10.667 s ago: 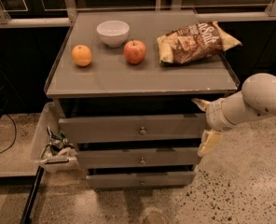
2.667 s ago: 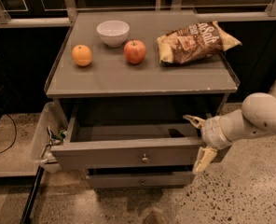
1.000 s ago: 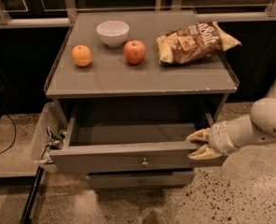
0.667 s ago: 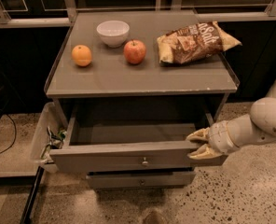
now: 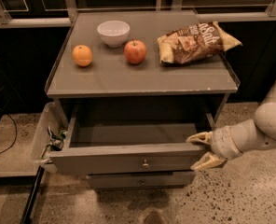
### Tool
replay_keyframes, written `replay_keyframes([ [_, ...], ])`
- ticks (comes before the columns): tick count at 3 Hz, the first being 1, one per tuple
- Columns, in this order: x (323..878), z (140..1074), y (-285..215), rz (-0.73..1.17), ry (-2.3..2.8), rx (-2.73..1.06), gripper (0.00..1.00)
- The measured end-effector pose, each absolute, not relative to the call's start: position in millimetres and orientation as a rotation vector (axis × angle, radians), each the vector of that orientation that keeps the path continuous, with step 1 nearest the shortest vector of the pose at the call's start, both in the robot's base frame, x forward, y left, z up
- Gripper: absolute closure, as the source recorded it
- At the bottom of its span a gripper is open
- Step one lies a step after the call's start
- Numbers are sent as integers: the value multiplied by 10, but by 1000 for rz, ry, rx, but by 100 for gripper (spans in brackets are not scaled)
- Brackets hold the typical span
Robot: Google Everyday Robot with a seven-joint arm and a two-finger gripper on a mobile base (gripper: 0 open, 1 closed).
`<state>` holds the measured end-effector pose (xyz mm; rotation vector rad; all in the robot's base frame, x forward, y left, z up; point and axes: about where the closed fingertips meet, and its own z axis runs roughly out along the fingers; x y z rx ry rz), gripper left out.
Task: Open top drawer
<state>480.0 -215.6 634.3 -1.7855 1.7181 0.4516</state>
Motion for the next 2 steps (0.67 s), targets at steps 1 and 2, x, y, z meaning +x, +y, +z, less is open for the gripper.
replay_keyframes([
  [1,4800,6376,-2155,452,1718,-1785,63],
  [2,4710,6366,-2172,466,1719,-1784,85],
])
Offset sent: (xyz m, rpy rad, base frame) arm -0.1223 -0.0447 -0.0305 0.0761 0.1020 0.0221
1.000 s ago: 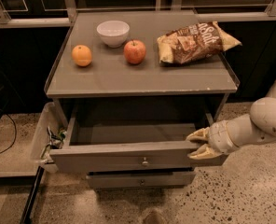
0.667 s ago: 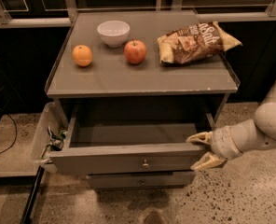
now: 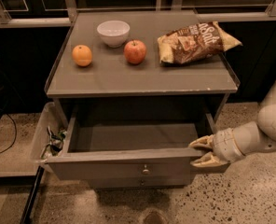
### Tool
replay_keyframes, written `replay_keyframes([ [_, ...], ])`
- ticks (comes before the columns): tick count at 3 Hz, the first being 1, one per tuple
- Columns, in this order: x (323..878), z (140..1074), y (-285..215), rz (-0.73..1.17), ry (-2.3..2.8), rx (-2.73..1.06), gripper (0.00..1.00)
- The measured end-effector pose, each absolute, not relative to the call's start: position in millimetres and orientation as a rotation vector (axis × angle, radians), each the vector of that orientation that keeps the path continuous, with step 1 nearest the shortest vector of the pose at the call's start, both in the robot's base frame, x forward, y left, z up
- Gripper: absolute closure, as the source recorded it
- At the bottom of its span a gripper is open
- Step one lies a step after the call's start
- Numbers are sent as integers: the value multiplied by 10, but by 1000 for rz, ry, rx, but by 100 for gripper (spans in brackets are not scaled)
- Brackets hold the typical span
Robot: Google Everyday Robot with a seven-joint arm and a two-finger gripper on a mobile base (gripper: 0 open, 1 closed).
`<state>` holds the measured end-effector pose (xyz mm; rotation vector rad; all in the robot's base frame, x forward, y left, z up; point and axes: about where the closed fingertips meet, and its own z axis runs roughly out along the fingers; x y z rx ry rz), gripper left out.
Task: Open top drawer
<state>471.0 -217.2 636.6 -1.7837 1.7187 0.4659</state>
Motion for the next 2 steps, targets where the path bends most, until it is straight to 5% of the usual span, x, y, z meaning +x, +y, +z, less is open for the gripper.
replay_keyframes([
  [1,4709,6393,-2172,466,1719,-1784,100],
  [2,4621,6380,-2177,472,1719,-1783,84],
])
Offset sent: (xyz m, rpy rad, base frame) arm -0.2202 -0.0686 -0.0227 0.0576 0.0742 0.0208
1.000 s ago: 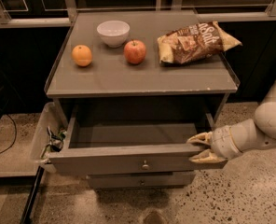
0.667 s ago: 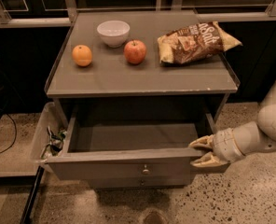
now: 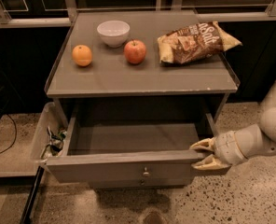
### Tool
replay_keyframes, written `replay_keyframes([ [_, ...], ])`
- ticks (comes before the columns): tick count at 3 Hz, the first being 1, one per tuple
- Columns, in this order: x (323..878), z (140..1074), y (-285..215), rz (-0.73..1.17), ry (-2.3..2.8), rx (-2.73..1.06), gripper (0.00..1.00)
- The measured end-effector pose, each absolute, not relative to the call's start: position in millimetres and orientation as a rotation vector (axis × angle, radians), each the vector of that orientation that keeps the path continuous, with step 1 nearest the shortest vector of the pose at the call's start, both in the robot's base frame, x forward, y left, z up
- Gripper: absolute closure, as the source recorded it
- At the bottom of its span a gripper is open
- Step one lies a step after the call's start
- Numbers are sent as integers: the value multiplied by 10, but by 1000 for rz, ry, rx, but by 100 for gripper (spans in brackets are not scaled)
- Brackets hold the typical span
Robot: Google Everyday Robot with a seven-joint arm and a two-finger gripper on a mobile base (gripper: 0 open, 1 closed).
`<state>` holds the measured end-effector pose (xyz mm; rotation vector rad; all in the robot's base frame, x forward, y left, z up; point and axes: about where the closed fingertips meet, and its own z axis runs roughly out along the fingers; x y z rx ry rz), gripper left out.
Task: Open top drawer
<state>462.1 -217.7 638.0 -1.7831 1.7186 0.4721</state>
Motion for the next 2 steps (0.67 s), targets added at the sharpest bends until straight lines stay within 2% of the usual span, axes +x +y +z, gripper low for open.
replay_keyframes([
  [2,4720,6407,-2127,486,1718,-1783,37],
])
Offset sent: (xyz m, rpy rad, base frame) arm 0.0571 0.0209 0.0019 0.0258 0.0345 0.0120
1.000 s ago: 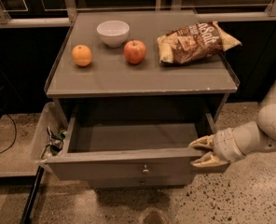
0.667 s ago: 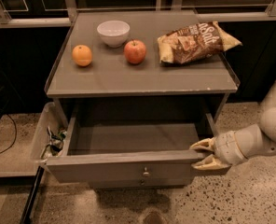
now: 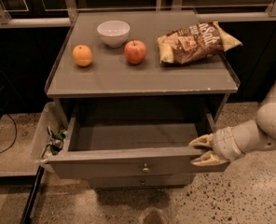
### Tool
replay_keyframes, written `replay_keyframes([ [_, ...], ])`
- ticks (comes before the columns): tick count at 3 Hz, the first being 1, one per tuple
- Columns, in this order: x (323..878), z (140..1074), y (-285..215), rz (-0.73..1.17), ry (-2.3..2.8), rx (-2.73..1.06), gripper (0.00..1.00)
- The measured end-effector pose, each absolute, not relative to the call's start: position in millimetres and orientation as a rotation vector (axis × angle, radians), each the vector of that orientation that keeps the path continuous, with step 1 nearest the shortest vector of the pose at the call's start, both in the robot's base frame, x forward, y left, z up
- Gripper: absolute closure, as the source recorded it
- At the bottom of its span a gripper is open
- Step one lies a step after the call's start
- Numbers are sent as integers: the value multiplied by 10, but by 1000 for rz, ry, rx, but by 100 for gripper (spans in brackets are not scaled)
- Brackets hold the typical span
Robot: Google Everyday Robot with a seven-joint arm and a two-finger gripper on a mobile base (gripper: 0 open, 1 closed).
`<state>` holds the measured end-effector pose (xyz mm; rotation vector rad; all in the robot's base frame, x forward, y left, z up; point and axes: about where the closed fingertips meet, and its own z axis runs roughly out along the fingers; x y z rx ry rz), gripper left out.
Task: Open top drawer
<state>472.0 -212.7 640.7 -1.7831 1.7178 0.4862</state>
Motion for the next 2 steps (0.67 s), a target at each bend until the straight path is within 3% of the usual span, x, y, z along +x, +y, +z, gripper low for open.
replay_keyframes([
  [1,4773,6404,-2035,529,1697,-1815,27],
  [2,4671,6435,-1947,588,1645,-1858,48],
])
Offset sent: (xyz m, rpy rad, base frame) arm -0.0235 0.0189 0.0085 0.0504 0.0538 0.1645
